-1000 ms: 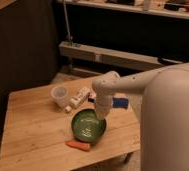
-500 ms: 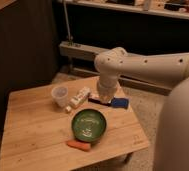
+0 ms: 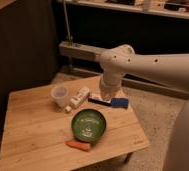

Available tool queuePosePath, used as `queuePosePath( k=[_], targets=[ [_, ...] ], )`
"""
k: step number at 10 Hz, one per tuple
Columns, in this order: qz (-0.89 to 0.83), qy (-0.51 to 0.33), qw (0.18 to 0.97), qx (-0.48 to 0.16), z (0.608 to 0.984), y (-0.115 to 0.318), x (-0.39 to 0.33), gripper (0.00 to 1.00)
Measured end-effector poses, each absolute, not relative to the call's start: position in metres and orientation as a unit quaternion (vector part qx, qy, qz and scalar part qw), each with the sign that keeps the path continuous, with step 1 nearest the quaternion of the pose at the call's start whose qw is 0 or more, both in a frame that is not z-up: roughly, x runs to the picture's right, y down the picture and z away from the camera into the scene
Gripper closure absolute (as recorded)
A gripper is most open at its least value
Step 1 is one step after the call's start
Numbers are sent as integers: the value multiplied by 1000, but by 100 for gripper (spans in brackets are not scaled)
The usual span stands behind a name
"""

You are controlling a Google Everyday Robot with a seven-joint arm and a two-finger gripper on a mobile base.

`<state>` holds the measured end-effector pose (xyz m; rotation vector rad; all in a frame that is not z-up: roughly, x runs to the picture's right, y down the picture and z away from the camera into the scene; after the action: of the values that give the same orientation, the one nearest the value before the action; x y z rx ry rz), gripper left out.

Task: Stand the bottle upright

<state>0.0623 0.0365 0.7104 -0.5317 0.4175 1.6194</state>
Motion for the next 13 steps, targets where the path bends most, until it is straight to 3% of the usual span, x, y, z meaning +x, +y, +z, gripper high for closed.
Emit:
queuePosePath(
  k=[2, 3, 9, 12, 13],
  targets=[
    [709, 183, 640, -234, 711, 37, 61, 95],
    [709, 184, 639, -234, 711, 37, 61, 81],
    [709, 184, 639, -233, 711, 38, 62, 24],
    [748, 186, 600, -214, 699, 31, 49, 20],
    [787, 198, 548, -204, 687, 22, 33, 20]
  ],
)
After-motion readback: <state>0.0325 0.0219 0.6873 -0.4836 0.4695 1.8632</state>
